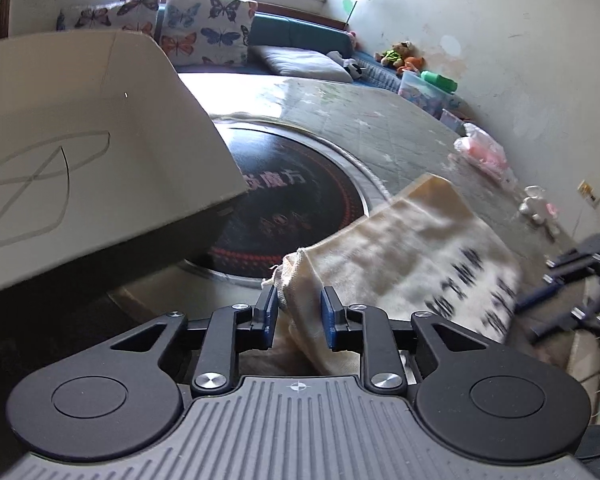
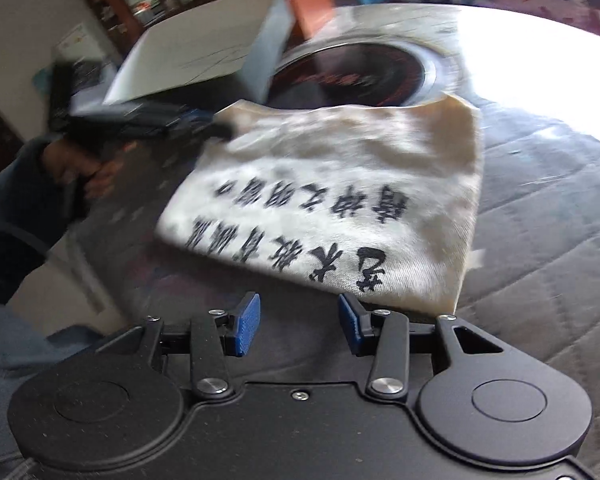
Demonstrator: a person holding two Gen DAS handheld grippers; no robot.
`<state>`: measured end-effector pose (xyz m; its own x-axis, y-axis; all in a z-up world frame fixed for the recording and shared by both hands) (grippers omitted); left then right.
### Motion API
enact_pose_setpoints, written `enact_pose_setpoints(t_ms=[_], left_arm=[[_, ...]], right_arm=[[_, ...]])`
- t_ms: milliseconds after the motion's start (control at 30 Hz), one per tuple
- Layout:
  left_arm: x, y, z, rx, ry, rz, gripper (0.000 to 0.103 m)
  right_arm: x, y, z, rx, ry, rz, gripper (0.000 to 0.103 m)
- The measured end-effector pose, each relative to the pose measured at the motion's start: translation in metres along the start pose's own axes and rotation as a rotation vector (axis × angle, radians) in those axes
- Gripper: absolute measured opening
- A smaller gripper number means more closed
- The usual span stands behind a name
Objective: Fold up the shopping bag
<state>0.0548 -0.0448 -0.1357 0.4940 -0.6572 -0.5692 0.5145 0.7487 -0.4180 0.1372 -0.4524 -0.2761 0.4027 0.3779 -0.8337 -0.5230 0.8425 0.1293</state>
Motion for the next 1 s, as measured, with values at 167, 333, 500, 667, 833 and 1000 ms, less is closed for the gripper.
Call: enact_pose_setpoints(t_ms=[167,333,500,667,833,1000], left_arm=[[-0.002,-0.033,-0.022,0.044,0.059,-0.097,0.024],[0.004,-0.071,-0.044,0.090,0.143,-0.241,0.022],[0.008,-0.090,-0.050,0.175,0.189,-0.282,0.022],[-0.014,-0.069,-0.025,0.107,0.074,-0.277,0.024],[-0.014,-0.034,-0.004,-0.007,-0.020,-0.160,0.028],[0.007,-0.017,-0.002,-0.086,-0.001,-0.151,0.029]], right_arm=[[0.009,-0.024,0.018,0.020,-0.040,-0.125,0.052],[0.026,-0.041,0.041,0.039,-0.094,-0.225,0.058],[0.034,-0.041,0.050,-0.005,-0.123,-0.257,0.061],[0.014,-0.038,0.041,-0.046,-0.131,-0.263,0.065],[-0.011,-0.019,0.017,-0.045,-0.084,-0.142,0.065],[-0.022,0.012,0.000,-0.089,-0.033,-0.020,0.076]])
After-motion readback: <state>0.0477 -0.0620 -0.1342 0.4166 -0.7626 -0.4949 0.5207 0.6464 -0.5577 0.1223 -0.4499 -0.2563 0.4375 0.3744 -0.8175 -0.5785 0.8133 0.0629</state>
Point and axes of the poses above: each gripper's, at about its wrist camera, not at the fingertips, and x roughly the way its jaws point, y to its left, z to its top, the point moved 8 cm from there along x, roughly the way its jaws point, and after that the axes turned 14 degrees about -z, right-handed, at the moved point
